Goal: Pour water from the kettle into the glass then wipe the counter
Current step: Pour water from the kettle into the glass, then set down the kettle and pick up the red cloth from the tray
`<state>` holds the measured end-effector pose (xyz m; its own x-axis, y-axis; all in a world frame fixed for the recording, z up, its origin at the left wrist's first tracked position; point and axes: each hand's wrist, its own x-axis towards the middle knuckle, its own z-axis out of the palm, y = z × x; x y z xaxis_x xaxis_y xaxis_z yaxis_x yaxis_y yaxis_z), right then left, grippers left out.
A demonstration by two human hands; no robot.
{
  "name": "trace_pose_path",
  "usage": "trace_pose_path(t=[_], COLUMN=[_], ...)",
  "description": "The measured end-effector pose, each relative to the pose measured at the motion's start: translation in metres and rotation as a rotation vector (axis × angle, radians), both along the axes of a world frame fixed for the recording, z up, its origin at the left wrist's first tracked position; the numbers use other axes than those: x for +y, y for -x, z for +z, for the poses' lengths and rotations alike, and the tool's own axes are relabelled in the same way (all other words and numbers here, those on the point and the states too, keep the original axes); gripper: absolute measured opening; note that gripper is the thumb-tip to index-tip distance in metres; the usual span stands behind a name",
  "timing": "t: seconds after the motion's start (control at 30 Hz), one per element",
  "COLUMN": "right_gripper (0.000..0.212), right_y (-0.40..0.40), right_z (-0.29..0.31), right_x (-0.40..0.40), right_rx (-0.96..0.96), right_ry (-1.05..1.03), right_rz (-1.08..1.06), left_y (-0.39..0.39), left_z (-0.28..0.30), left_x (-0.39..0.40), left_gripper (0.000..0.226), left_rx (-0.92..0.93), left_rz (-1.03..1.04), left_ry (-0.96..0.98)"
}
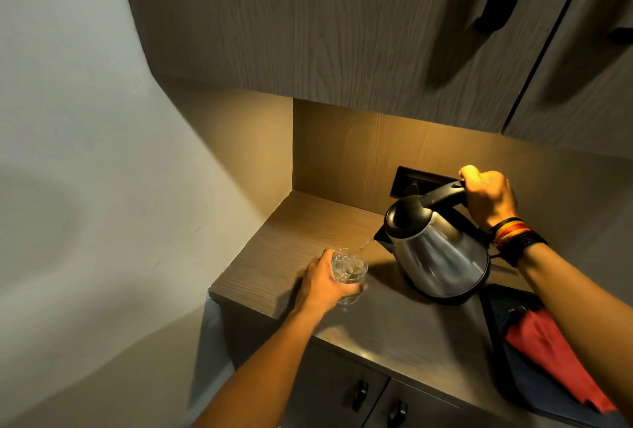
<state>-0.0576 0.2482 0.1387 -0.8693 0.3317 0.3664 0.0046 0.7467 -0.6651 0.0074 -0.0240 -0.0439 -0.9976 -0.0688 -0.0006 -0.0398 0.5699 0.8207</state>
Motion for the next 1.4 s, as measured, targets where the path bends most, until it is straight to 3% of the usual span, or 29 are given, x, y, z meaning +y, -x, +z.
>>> trace_pose_path(t=[0.1, 0.2, 0.33, 0.77, 0.93, 1.03, 1.13, 1.2, 1.3, 1.4], right_gripper=[0.064, 0.061, 0.023, 0.014, 0.014, 0.018, 0.035, 0.049, 0.054, 0.056], right_y=[-0.004, -0.006, -0.002, 0.010, 0.011, 0.007, 0.008, 0.004, -0.033, -0.090], right_z=[-0.011, -0.020, -0.027, -0.070, -0.081, -0.080, -0.082, -0.083, -0.090, -0.127], right_x=[0.016, 0.030, 0.048, 0.081, 0.083, 0.083, 0.088, 0.093, 0.103, 0.117], right_rx=[-0.014, 0.039, 0.102, 0.264, 0.232, 0.209, 0.118, 0.018, -0.071, -0.150], right_ry=[0.155, 0.443, 0.823, 1.020, 1.100, 1.106, 1.137, 1.033, 0.602, 0.199], right_rz=[-0.016, -0.109, -0.166, -0.326, -0.310, -0.279, -0.177, -0.184, -0.336, -0.290], left_y=[-0.001, -0.001, 0.000, 0.008, 0.009, 0.009, 0.009, 0.008, 0.005, 0.002], left_z=[0.002, 0.003, 0.003, -0.007, -0.007, -0.007, -0.007, -0.007, -0.007, -0.008], left_x=[0.000, 0.000, -0.001, 0.003, 0.002, 0.001, 0.002, 0.002, 0.004, 0.007], left_gripper=[0.094, 0.099, 0.098, 0.092, 0.093, 0.095, 0.089, 0.088, 0.086, 0.088], left_rx=[0.009, -0.002, -0.017, -0.019, -0.017, -0.017, -0.014, -0.014, -0.006, -0.002], left_rz=[0.002, -0.007, -0.020, 0.001, -0.002, -0.004, -0.013, -0.017, -0.024, -0.024], left_ry=[0.035, 0.055, 0.059, 0.053, 0.041, 0.037, 0.033, 0.026, 0.010, -0.027])
